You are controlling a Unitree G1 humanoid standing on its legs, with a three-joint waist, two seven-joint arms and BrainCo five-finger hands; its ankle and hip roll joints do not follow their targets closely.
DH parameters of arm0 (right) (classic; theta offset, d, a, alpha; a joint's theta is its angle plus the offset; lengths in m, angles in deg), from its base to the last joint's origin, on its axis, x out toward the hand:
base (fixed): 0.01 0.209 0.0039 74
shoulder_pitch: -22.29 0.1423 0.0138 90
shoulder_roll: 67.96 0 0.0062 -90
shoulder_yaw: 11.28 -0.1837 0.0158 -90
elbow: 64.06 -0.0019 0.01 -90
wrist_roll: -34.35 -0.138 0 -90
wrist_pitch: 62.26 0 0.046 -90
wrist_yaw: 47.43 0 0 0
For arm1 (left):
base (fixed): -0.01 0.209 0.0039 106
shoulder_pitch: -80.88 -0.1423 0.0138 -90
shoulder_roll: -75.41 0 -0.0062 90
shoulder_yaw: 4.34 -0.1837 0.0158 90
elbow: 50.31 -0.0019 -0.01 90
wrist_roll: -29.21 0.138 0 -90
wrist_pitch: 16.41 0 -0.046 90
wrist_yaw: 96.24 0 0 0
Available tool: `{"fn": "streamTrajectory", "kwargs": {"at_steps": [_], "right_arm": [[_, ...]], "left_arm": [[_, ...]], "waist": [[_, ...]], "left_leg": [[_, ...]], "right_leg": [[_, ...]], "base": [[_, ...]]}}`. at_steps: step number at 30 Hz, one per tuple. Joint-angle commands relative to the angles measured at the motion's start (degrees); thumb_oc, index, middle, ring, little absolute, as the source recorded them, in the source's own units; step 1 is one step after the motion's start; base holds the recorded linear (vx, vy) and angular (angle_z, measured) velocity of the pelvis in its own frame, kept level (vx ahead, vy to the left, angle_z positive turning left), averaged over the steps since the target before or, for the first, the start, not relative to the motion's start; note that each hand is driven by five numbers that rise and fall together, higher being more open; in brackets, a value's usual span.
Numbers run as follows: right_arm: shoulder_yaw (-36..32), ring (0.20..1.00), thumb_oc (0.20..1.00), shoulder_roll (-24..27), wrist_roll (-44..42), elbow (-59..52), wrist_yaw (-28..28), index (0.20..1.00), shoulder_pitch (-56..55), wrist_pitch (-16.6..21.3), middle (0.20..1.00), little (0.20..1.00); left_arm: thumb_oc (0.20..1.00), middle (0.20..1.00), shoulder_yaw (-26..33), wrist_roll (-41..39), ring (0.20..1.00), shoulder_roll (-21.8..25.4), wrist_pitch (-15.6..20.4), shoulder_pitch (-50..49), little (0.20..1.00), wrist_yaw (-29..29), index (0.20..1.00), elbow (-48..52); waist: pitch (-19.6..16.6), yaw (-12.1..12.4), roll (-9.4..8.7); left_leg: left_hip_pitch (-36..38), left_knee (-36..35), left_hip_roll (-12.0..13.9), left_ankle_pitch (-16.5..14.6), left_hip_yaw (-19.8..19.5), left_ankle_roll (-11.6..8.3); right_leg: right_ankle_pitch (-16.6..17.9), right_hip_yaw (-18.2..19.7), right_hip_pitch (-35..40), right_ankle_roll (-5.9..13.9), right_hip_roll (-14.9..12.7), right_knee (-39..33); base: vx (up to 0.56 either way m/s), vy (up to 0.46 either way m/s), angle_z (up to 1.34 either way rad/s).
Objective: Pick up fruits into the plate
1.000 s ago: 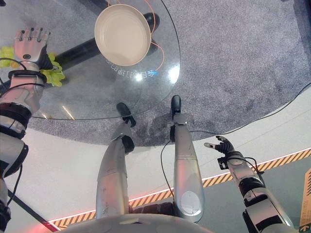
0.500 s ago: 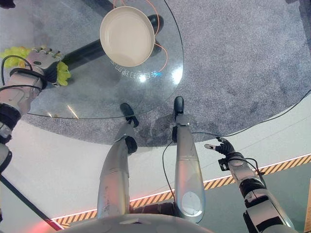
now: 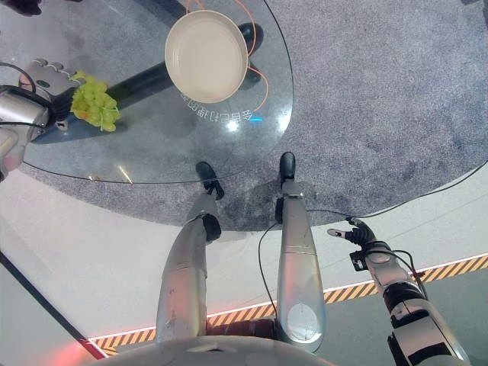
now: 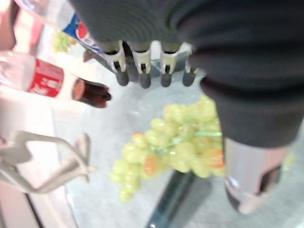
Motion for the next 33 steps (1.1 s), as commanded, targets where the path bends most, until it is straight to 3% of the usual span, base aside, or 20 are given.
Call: {"fn": "streamTrajectory", "kwargs": {"at_steps": [1,10,12,17,27,33], "right_arm": [[-1.1,1.0,1.0,3.4,-0.8,0.2,-0.7,1.0,-6.5,0.5,1.0,1.0],[-0.1,1.0,1.0,1.6,-0.9,-0.4,-1.5,1.0,-5.3,-0.3,1.0,1.0],[0.4,1.0,1.0,1.4,-1.0,-1.5,-1.6,1.0,-4.7,-1.4,1.0,1.0],[1.3,1.0,1.0,1.1,-1.5,-1.9,-2.2,1.0,-4.2,-1.6,1.0,1.0],[2.9,1.0,1.0,0.9,-1.8,-2.0,-2.3,1.0,-3.2,-0.7,1.0,1.0],[3.6,1.0,1.0,0.8,-2.3,-2.0,-2.1,1.0,-3.0,0.5,1.0,1.0]], "left_arm": [[1.0,1.0,5.6,6.4,1.0,-0.3,-5.6,-1.3,1.0,6.9,1.0,-5.6],[1.0,1.0,10.2,9.4,1.0,-7.9,-7.2,-4.5,1.0,20.1,1.0,-19.0],[1.0,1.0,11.5,8.7,1.0,-9.7,-9.4,-4.9,1.0,25.1,1.0,-21.6],[1.0,1.0,13.1,5.0,1.0,-11.8,-10.5,-4.6,1.0,31.8,1.0,-25.2],[1.0,1.0,14.9,-1.6,1.0,-15.0,-8.6,-5.0,1.0,38.7,1.0,-29.8],[1.0,1.0,15.4,-2.9,1.0,-15.4,-7.3,-5.0,1.0,39.7,1.0,-30.9]], "waist": [[-2.2,-1.5,0.96],[-2.2,-2.0,-1.16],[-2.2,-2.3,-1.83],[-2.2,-2.7,-2.45],[-2.2,-3.3,-3.25],[-2.2,-3.3,-3.53]], "left_leg": [[-2.7,8.3,-2.6,-7.9,-2.2,1.71],[-3.6,8.7,-2.0,-7.8,-2.3,1.73],[-3.9,8.8,-2.0,-7.9,-2.5,1.7],[-5.2,9.9,-1.9,-8.1,-2.7,1.66],[-6.5,10.7,-1.7,-8.4,-2.7,1.5],[-6.4,10.1,-1.8,-8.3,-2.7,1.47]], "right_leg": [[4.7,-3.9,2.8,0.43,1.9,-6.4],[5.6,-3.3,1.7,0.62,3.0,-6.0],[5.8,-2.9,1.4,0.63,3.2,-6.1],[5.7,-2.3,0.1,0.44,3.7,-5.3],[5.6,-1.4,-1.1,0.22,4.2,-4.4],[6.0,-1.3,-1.1,0.33,4.3,-4.9]], "base": [[-0.03,-0.023,-0.04],[0.0,0.0,0.0],[-0.01,-0.003,0.03],[0.0,0.009,-0.01],[0.0,0.015,-0.01],[0.0,0.0,0.0]]}}
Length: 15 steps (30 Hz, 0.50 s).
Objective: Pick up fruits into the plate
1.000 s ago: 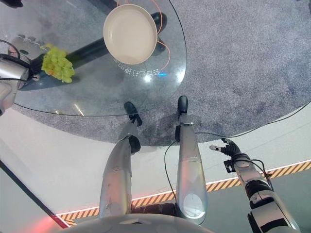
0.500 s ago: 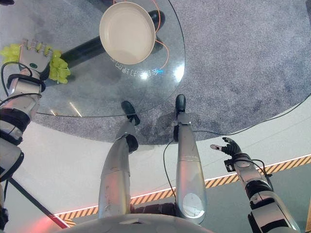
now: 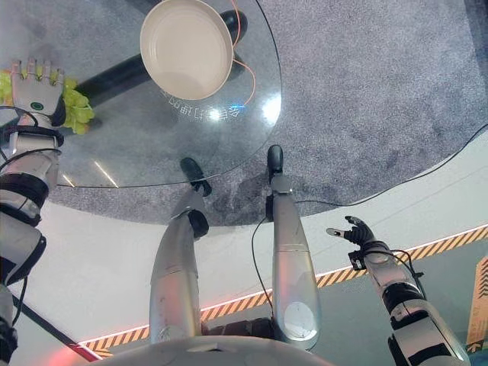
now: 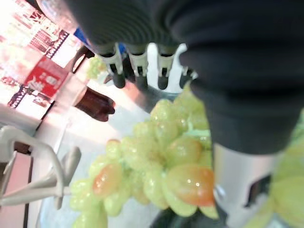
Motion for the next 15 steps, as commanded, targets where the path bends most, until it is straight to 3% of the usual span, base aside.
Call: {"fn": "streamTrajectory", "kwargs": {"at_steps": [1,2,15], "right_arm": [[1.8,1.0,1.0,1.0,-1.7,-0.7,-0.5,1.0,-2.9,0.4,1.0,1.0],[1.8,1.0,1.0,0.9,-1.8,-0.9,-0.7,1.0,-2.9,0.5,1.0,1.0],[0.7,1.0,1.0,1.8,-1.4,-3.6,-0.9,1.0,-3.5,-1.1,1.0,1.0]], "left_arm": [[0.815,0.815,3.9,-2.5,0.815,1.4,0.3,0.1,0.815,2.3,0.815,-2.3],[0.2,0.2,3.8,-3.9,0.2,1.3,0.8,0.1,0.2,1.6,0.2,-2.4],[0.2,0.2,2.0,-8.9,0.2,2.3,5.1,-1.2,0.2,-6.0,0.2,-0.6]], "waist": [[-2.0,-0.2,-1.31],[-2.0,-0.2,-1.33],[-2.0,-0.3,-0.43]], "left_leg": [[-0.5,3.1,-3.4,-4.7,-1.2,0.2],[-0.3,2.8,-3.4,-4.6,-1.2,0.19],[2.4,0.5,-3.7,-4.0,-0.3,-0.07]], "right_leg": [[5.1,-0.8,0.0,0.21,3.2,-3.2],[5.2,-0.9,0.1,0.26,3.2,-3.4],[5.2,-1.4,2.4,0.52,2.8,-4.9]], "base": [[0.0,0.0,0.0],[0.0,0.0,0.0],[0.0,0.0,0.0]]}}
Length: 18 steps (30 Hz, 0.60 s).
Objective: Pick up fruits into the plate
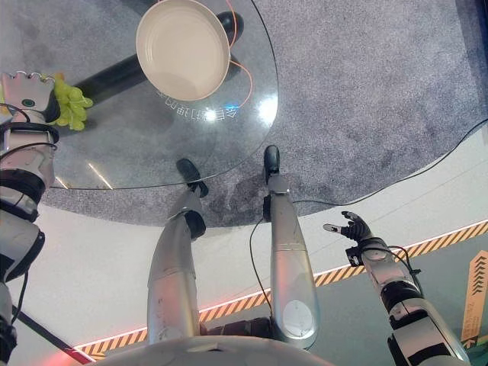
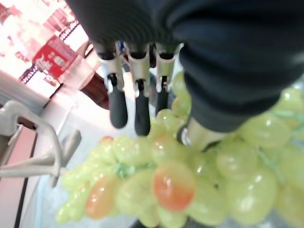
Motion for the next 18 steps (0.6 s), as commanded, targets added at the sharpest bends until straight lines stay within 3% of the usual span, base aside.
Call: {"fn": "streamTrajectory", "kwargs": {"at_steps": [1,8,13,18], "right_arm": [[0.5,1.0,1.0,1.9,-0.7,-0.7,-0.7,1.0,-3.7,-0.8,1.0,1.0],[0.4,1.0,1.0,1.8,-0.6,-0.4,-0.4,1.0,-3.9,-0.8,1.0,1.0],[0.0,1.0,1.0,0.3,0.1,-1.3,-1.0,1.0,-5.5,-1.5,1.0,1.0],[-0.3,1.0,1.0,-1.3,0.6,-0.8,-1.5,1.0,-6.0,-2.1,1.0,1.0]], "left_arm": [[0.2,0.2,1.2,-1.9,0.2,1.5,1.4,-3.0,0.2,-2.2,0.2,0.0],[0.2,0.2,2.7,-7.3,0.2,2.0,3.4,-4.2,0.2,1.8,0.2,2.6],[0.2,0.2,8.4,-14.9,0.2,2.6,8.4,-5.4,0.2,8.0,0.2,8.7],[0.2,0.2,13.7,-19.7,0.2,1.1,11.4,-7.0,0.2,10.0,0.2,13.5]], "waist": [[-1.9,0.3,0.21],[-1.9,0.9,0.82],[-1.9,1.9,1.29],[-1.9,3.0,1.31]], "left_leg": [[2.2,0.3,-3.8,-4.0,-0.3,-0.05],[4.2,-1.1,-4.2,-3.5,-0.2,-0.08],[7.3,-2.7,-4.5,-3.2,-0.5,0.03],[10.6,-4.4,-4.6,-2.9,-0.9,-0.08]], "right_leg": [[5.0,-1.3,1.9,0.53,2.7,-4.6],[4.7,-1.7,3.9,0.34,2.4,-5.3],[3.9,-2.5,6.8,0.31,2.2,-5.8],[3.5,-3.6,10.1,0.43,1.6,-6.8]], "base": [[0.0,0.0,0.0],[0.0,-0.005,0.0],[-0.01,-0.043,0.03],[-0.02,-0.065,0.04]]}}
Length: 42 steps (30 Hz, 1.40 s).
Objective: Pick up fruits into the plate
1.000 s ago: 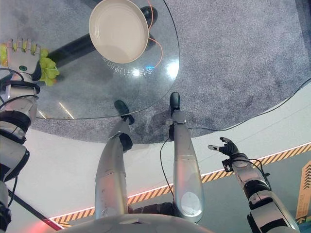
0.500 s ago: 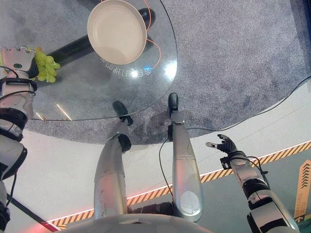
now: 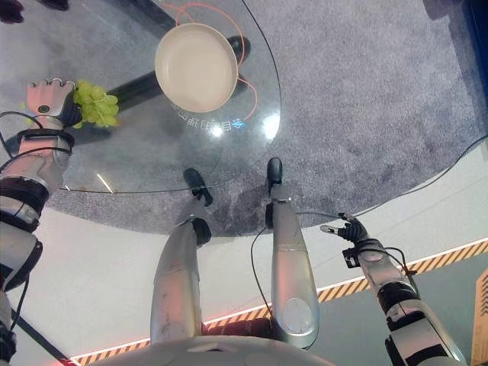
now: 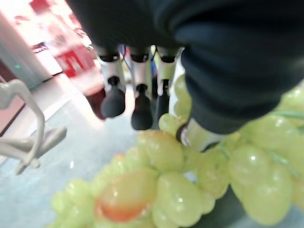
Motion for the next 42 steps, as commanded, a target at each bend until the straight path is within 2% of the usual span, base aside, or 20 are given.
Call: {"fn": "streamTrajectory", "kwargs": {"at_steps": [1,8,16,18,21,25,27,30,32,33,34,36,40,42], "right_arm": [[-0.4,1.0,1.0,1.0,0.8,-0.4,-1.2,1.0,-5.3,-1.9,1.0,1.0],[-0.4,1.0,1.0,0.8,1.0,0.2,-1.1,1.0,-4.7,-2.8,1.0,1.0],[0.4,1.0,1.0,0.5,2.4,0.1,-2.2,1.0,-6.1,0.3,1.0,1.0],[0.1,1.0,1.0,0.0,2.6,-1.8,-2.6,1.0,-6.6,1.2,1.0,1.0],[-0.4,1.0,1.0,-0.7,3.0,-3.4,-2.7,1.0,-6.9,2.5,1.0,1.0],[-1.1,1.0,1.0,-1.6,3.7,-6.5,-2.8,1.0,-7.4,2.9,1.0,1.0],[-2.1,1.0,1.0,-2.3,4.7,-11.9,-2.1,1.0,-9.0,2.7,1.0,1.0],[-2.5,1.0,1.0,-2.8,5.2,-15.9,-1.4,1.0,-10.5,2.3,1.0,1.0],[-3.7,1.0,1.0,-4.2,6.4,-21.4,1.1,1.0,-12.7,1.9,1.0,1.0],[-3.9,1.0,1.0,-4.3,6.8,-22.0,1.6,1.0,-13.0,1.9,1.0,1.0],[-4.5,1.0,1.0,-4.5,7.6,-25.2,4.6,1.0,-14.2,2.1,1.0,1.0],[-4.8,1.0,1.0,-4.4,7.7,-27.9,6.0,1.0,-15.0,2.1,1.0,1.0],[-5.4,1.0,1.0,-1.7,8.1,-37.8,14.0,1.0,-14.5,-0.9,1.0,1.0],[-5.4,1.0,1.0,-0.8,9.3,-39.1,15.1,1.0,-14.2,-0.9,1.0,1.0]], "left_arm": [[0.2,0.2,7.4,-3.1,0.2,0.8,2.3,-1.9,0.2,3.8,0.2,2.4],[0.2,0.2,8.3,-1.5,0.2,0.1,3.7,-3.5,0.2,4.6,0.2,5.4],[0.2,0.2,10.7,-17.0,0.2,-0.8,11.7,-3.9,0.2,1.7,0.2,10.0],[0.2,0.2,12.7,-23.6,0.2,-2.4,15.8,-5.9,0.2,-0.5,0.2,14.1],[0.2,0.2,14.8,-28.4,0.2,-3.6,18.9,-8.6,0.2,-3.7,0.2,19.3],[0.2,0.2,18.1,-32.4,0.2,-5.4,20.7,-13.5,0.2,-7.6,0.2,26.5],[0.2,0.2,21.4,-35.3,0.2,-7.8,21.5,-20.2,0.2,-11.1,0.2,34.6],[0.2,0.2,23.1,-37.1,0.2,-9.1,21.6,-24.2,0.2,-13.1,0.2,39.0],[0.2,0.2,25.2,-39.1,0.2,-12.1,22.1,-29.9,0.2,-16.8,0.2,44.4],[0.2,0.2,25.4,-39.3,0.2,-12.4,22.0,-30.6,0.2,-17.3,0.2,45.2],[0.2,0.2,26.5,-41.2,0.2,-13.7,21.2,-33.6,0.2,-19.9,0.2,48.7],[0.2,0.2,27.0,-42.4,0.2,-14.5,21.5,-35.5,0.2,-22.1,0.2,50.0],[0.2,0.2,27.1,-47.9,0.2,-15.8,20.3,-40.4,0.2,-30.4,0.2,53.6],[0.2,0.2,27.0,-48.3,0.2,-15.8,20.2,-41.2,0.2,-31.4,0.2,54.1]], "waist": [[-2.0,0.9,1.24],[-2.0,1.6,1.51],[-2.0,1.7,1.77],[-2.0,2.0,1.91],[-2.0,2.6,1.66],[-2.0,3.3,1.24],[-4.4,3.9,0.99],[-6.4,4.1,0.83],[-9.4,4.5,0.68],[-9.8,4.5,0.68],[-11.6,4.9,0.6],[-12.8,5.1,0.55],[-17.7,6.0,0.48],[-18.3,6.1,0.49]], "left_leg": [[2.0,1.9,-3.7,-5.5,-0.6,0.52],[3.4,0.6,-3.6,-4.9,-0.6,0.37],[4.8,-1.0,-3.7,-4.4,-0.8,0.43],[7.5,-1.9,-3.7,-4.5,-1.3,0.38],[11.0,-2.6,-3.5,-4.6,-1.6,0.17],[16.0,-3.8,-3.0,-4.5,-1.6,-0.13],[20.1,-5.3,-2.3,-4.5,-1.7,-0.6],[22.6,-6.6,-2.0,-4.3,-1.8,-0.88],[26.1,-8.4,-1.6,-4.0,-2.1,-1.16],[26.5,-8.7,-1.5,-4.0,-2.2,-1.18],[28.4,-9.9,-1.2,-3.7,-2.4,-1.37],[29.7,-10.8,-0.9,-3.5,-2.5,-1.53],[34.0,-13.1,0.5,-2.9,-2.2,-2.14],[34.6,-13.3,0.7,-2.8,-2.1,-2.23]], "right_leg": [[3.4,-2.6,3.1,0.59,1.7,-5.0],[3.1,-3.3,4.6,0.41,1.5,-5.4],[2.8,-3.1,5.7,0.29,2.1,-5.9],[2.1,-3.5,8.2,0.37,2.1,-6.2],[1.6,-4.3,12.2,0.58,1.6,-6.9],[1.8,-5.2,17.6,0.84,0.8,-8.6],[1.8,-5.8,22.5,1.01,0.0,-10.7],[2.0,-6.3,25.4,1.15,-0.5,-12.5],[2.3,-7.0,29.6,1.27,-0.9,-14.8],[2.3,-7.0,30.1,1.3,-0.9,-15.2],[2.5,-7.4,32.5,1.51,-1.1,-16.7],[2.7,-7.7,34.0,1.64,-1.2,-17.5],[3.2,-8.8,38.7,2.01,-1.8,-19.8],[3.4,-8.9,39.3,2.09,-1.9,-20.2]], "base": [[-0.02,-0.045,0.09],[-0.01,-0.011,0.02],[0.0,0.0,0.0],[0.0,0.0,0.0],[0.01,-0.039,0.03],[0.04,-0.046,0.07],[0.11,-0.044,0.05],[0.11,-0.037,0.05],[0.15,-0.037,0.09],[0.15,-0.046,0.09],[0.14,-0.052,0.06],[0.12,-0.051,0.03],[0.11,-0.034,0.07],[0.06,-0.012,0.04]]}}
